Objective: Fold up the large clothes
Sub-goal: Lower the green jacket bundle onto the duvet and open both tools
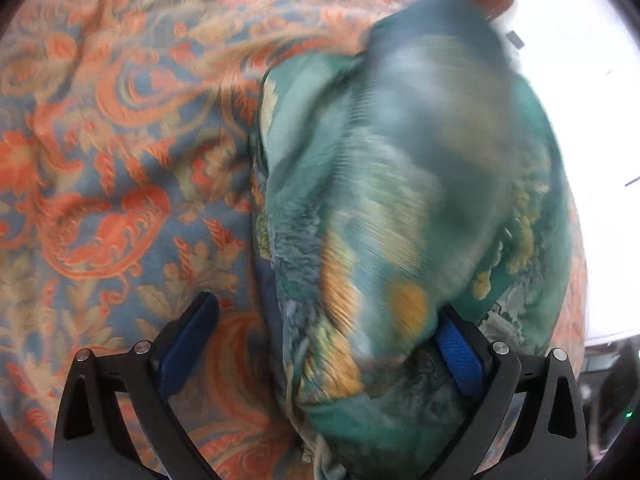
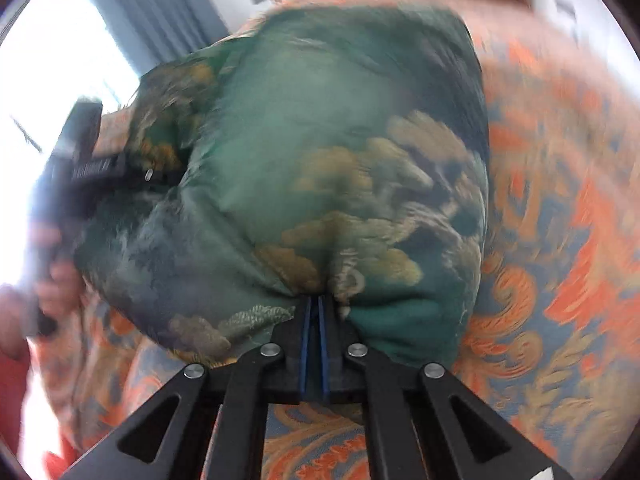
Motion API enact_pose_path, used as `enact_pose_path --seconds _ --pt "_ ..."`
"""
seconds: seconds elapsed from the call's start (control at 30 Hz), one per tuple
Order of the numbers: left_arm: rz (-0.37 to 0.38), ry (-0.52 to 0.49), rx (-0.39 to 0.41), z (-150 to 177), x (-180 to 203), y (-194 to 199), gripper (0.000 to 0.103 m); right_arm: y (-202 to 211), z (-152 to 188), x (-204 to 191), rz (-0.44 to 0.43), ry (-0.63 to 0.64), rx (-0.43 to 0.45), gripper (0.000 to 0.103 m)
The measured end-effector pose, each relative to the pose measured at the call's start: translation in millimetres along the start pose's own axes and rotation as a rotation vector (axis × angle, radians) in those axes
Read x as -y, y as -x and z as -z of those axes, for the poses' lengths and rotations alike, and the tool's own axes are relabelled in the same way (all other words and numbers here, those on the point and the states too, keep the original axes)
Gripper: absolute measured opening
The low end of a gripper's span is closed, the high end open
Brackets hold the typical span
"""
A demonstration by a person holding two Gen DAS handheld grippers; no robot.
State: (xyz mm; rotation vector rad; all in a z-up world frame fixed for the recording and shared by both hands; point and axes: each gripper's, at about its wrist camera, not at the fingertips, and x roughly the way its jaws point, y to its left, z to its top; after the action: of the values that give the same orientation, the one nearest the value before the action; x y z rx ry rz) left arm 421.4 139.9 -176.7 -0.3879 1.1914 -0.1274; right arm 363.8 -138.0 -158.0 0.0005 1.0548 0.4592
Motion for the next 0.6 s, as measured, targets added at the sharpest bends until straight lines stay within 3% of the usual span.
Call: enact_pose_path --seconds 0.07,0.13,0.17,0.23,0.3,0.37,0.43,0.53,0.6 --pt "-0.002 -0.036 0.022 0 3 13 0.103 26 -8 -11 -0.011 0.028 0.004 0.009" --pt "0.001 -0.058 0.034 -3 4 23 0.103 56 -22 -10 -0.066 -0.003 0.067 0.011" --pt "0.004 -0.063 0.037 -7 4 26 0.103 69 -31 -9 -0.072 -0.017 0.107 0.019" --pt "0.002 -0.069 0.043 -10 3 34 0.102 82 -50 -6 -0.051 -0.035 0.156 0.032" --pt "0.001 -0.072 0.053 -4 4 45 0.101 85 -75 -4 -0.010 -0.036 0.193 0.033" --pt "-0.001 -0.071 0.060 2 -2 50 0.101 70 -97 0 0.021 -0.034 0.197 0.033" --pt "0.001 -0.058 0.069 15 -1 59 0.101 38 -115 0 0.043 -0.057 0.139 0.033" --pt "0.029 -0.006 0.103 28 -14 73 0.101 -5 -120 -3 0.089 -0.059 0.085 0.033" --pt "0.046 0.020 0.136 43 -19 86 0.101 -32 -114 -13 0.169 -0.032 0.045 0.033"
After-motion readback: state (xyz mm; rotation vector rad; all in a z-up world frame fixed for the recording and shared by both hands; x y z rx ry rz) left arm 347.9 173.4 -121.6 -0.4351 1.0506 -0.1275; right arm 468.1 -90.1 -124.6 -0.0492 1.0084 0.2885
